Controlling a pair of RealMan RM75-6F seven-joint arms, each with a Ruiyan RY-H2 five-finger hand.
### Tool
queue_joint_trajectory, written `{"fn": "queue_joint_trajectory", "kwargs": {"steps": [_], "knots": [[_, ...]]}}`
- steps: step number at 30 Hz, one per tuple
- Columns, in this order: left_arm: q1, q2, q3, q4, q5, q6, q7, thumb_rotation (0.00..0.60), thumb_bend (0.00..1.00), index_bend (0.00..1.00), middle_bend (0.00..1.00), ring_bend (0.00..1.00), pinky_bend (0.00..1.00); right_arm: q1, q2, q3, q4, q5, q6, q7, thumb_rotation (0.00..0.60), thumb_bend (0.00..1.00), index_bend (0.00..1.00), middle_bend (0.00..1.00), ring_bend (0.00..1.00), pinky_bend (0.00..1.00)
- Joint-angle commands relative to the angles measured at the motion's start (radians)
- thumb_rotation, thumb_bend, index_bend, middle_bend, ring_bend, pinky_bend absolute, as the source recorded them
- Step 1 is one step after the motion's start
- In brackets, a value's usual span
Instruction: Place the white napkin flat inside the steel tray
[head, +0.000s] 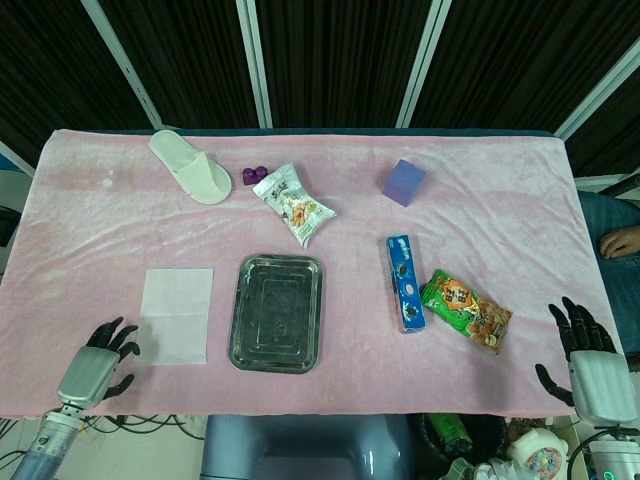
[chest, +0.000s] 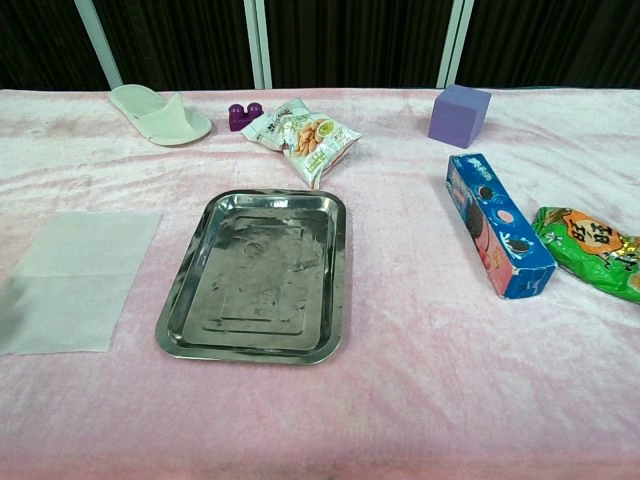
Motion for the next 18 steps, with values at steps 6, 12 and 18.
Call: {"fn": "queue_joint_trajectory", "kwargs": {"steps": [6, 12, 18], "knots": [[-0.017, -0.031, -0.025, 0.053, -0.002, -0.008, -0.016, 0.600, 0.26, 0.43, 0.19, 0.00, 0.11, 0.005, 0.000, -0.002, -0.006, 0.013, -0.023, -0.008, 0.600, 0.23, 0.00, 0.00, 0.05, 0.17], [-0.024, -0.043, -0.034, 0.072, 0.002, 0.003, -0.024, 0.600, 0.28, 0.46, 0.19, 0.00, 0.11, 0.005, -0.001, -0.004, -0.009, 0.012, -0.028, -0.017, 0.600, 0.24, 0.00, 0.00, 0.05, 0.17], [-0.030, -0.052, -0.031, 0.083, 0.003, -0.013, -0.035, 0.600, 0.34, 0.48, 0.21, 0.00, 0.11, 0.006, -0.001, -0.004, -0.011, 0.017, -0.035, -0.019, 0.600, 0.24, 0.00, 0.00, 0.05, 0.17]]}}
